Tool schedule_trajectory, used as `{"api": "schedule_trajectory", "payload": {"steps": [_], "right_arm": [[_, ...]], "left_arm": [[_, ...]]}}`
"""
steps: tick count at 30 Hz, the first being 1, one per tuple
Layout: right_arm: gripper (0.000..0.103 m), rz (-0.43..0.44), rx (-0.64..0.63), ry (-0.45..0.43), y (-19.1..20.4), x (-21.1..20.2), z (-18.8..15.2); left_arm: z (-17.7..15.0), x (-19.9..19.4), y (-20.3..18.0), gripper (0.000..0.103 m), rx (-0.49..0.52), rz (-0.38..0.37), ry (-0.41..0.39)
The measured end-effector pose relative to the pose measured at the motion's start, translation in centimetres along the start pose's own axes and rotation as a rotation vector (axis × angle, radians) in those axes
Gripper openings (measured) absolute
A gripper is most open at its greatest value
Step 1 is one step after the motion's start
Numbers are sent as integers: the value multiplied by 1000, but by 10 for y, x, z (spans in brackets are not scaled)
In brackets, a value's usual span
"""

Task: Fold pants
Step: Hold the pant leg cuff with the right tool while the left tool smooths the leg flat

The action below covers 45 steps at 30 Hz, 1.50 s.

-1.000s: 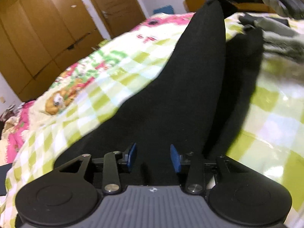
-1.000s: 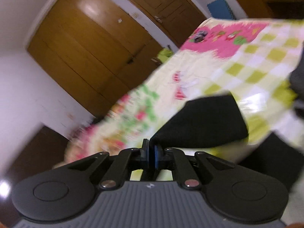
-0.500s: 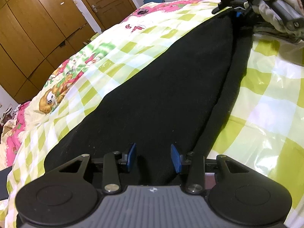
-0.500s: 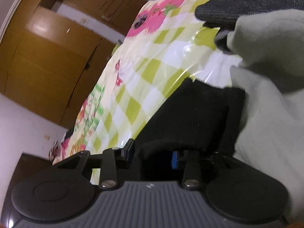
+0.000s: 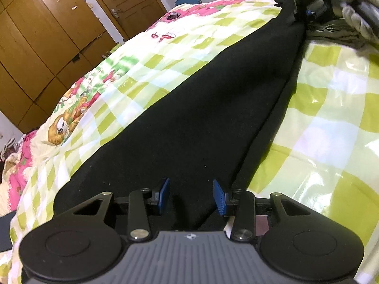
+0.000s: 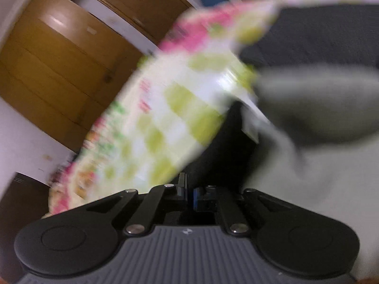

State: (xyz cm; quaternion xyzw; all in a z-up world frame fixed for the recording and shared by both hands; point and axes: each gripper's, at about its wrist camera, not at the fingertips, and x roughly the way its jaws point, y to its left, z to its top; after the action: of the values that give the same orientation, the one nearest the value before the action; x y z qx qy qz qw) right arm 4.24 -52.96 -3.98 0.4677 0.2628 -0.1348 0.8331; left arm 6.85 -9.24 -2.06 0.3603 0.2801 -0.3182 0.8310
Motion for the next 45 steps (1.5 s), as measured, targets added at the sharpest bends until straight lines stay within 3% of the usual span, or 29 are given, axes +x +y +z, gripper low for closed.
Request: {"api": "schedule_trajectory", "payload": {"steps": [2,6,7,9,12,14,16,19,22,26,28,30,32,33,34,41,45], "right_arm": [[11,28,26,-17,-5,-1,0],[25,41,44,-63,-1,-3,14],[24,34,32,-72,3,-2,19],[7,74,-14,-72,22,-4,27],[7,208,-87,-112,55,-20,35],[7,229,-112,-146,62,-28,36],[9,163,-117,-110,51,-18,36],[12,-3,-83,-21,22,-3,24],[12,-38,-46,-31,3,-11,12],[11,-19,-5,-47,-12,-20,10],[16,-10,0,-43,-10,-17,10],[40,13,-2,-18,-6,-5,11],[36,-6,-20,-40,-1,-3,14],[14,-21,-34,-49,0,-1,15],[4,-22,-30,-48,1,-2,17],[6,-72,-69,-9,-5,-10,16],[12,-69,21,-52,-11,-26,16]], "left_arm": [[2,-1,2,54,7,-6,-2],[4,0,1,54,22,-8,-1],[5,1,0,54,26,-8,-1],[6,0,-2,54,31,-9,-5],[5,0,0,54,24,-13,-6],[4,0,1,54,14,-16,-5],[3,0,1,54,10,-14,-5],[3,0,-1,54,25,-9,-10],[2,0,-2,54,35,-8,-8],[6,0,-4,54,55,0,-4],[7,0,-6,54,55,1,-1],[7,2,-7,54,56,5,3],[8,2,-7,54,48,8,6],[8,2,-7,54,43,7,7],[8,2,-6,54,35,5,7],[4,1,-5,54,5,-13,2],[3,-2,-4,54,-8,-13,-6]]}}
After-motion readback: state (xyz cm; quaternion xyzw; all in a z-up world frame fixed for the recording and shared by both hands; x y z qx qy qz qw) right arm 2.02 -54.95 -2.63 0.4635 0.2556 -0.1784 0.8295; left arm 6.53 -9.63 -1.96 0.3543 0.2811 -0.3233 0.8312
